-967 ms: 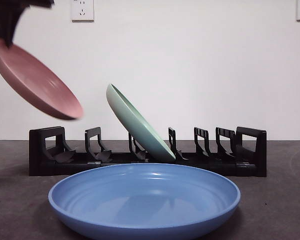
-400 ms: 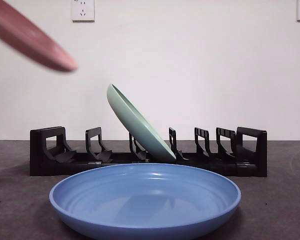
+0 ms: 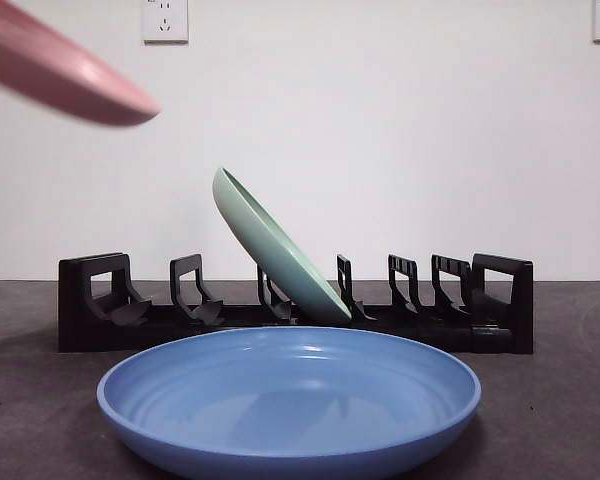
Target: Place the plate
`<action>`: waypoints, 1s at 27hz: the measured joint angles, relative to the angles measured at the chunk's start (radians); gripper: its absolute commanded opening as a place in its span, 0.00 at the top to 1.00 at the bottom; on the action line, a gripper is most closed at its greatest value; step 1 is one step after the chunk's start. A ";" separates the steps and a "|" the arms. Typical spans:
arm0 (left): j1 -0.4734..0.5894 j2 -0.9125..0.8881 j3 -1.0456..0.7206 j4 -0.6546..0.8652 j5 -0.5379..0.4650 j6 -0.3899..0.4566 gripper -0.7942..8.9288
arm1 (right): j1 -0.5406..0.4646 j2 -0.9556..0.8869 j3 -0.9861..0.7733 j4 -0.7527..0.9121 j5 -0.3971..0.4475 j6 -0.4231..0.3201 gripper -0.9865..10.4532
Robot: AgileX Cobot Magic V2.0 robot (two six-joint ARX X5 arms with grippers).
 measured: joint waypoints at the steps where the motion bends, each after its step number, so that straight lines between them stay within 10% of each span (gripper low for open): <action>1: 0.000 -0.032 -0.040 0.010 0.013 -0.004 0.90 | 0.000 0.000 0.000 0.000 0.000 0.003 0.68; 18: -0.002 -0.296 -0.637 0.285 0.439 -0.174 0.90 | 0.000 0.000 0.000 -0.041 0.000 0.011 0.68; 27: -0.044 -0.222 -0.797 0.504 0.451 -0.276 0.90 | 0.000 0.000 0.000 -0.050 0.000 0.011 0.68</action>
